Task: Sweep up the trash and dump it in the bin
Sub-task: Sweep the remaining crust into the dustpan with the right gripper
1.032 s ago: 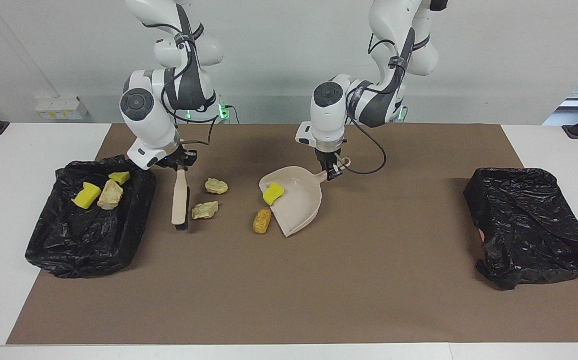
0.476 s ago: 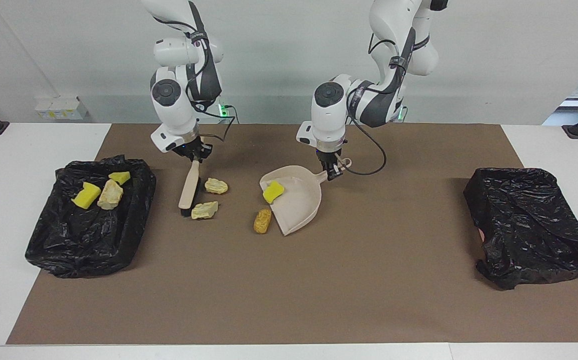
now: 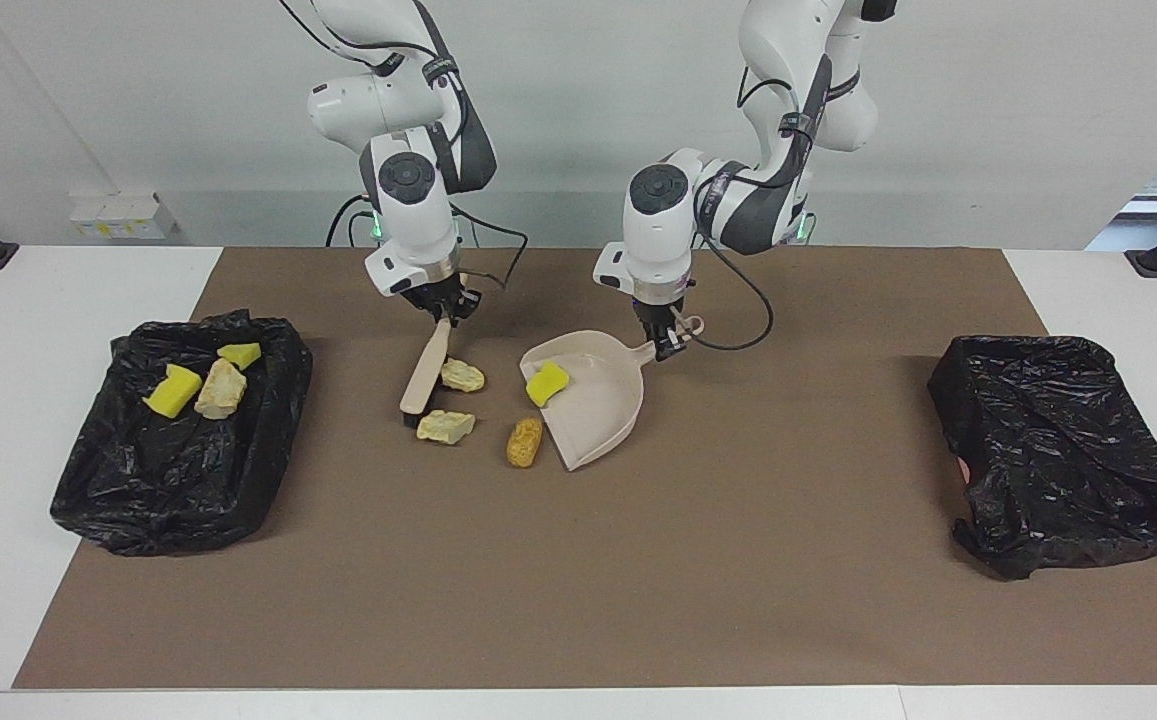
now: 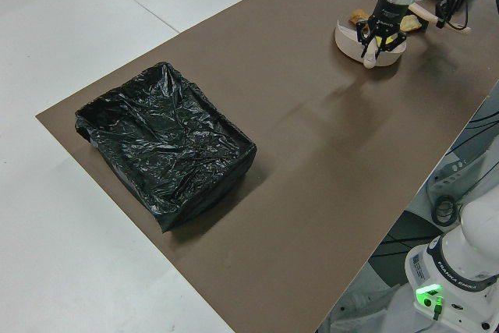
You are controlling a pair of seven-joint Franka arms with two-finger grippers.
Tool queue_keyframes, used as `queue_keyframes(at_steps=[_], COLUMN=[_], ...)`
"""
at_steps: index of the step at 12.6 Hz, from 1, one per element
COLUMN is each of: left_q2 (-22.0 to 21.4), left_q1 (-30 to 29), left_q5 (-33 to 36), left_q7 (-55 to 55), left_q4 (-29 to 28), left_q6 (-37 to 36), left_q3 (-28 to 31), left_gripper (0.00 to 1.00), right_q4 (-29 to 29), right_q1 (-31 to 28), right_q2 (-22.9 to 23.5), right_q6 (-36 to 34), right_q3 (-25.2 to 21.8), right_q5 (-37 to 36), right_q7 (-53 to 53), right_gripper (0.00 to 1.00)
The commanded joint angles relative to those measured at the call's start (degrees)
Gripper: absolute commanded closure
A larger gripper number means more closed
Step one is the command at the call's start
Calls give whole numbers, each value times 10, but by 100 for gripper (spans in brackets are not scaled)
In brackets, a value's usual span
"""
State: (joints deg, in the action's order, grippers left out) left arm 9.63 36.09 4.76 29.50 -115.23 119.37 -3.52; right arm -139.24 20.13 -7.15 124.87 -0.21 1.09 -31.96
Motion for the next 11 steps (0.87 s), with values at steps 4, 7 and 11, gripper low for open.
queue_keyframes(at_steps=[4, 7, 11], left_q2=[-21, -21, -21], left_q1=[2, 2, 2], left_q5=[5, 6, 5], left_q7=[13, 13, 13], left_q4=[-26, -26, -26], left_q6=[10, 10, 10], left_q3=[4, 4, 4], left_gripper=[100, 100, 100], right_q4=[129, 136, 174], right_q1=[59, 89, 101], right_q2=[96, 95, 95], right_q6=[-18, -21, -75], right_q3=[3, 7, 5], right_q5=[12, 74, 147], right_q7=[148, 248, 339], right_gripper=[100, 100, 100])
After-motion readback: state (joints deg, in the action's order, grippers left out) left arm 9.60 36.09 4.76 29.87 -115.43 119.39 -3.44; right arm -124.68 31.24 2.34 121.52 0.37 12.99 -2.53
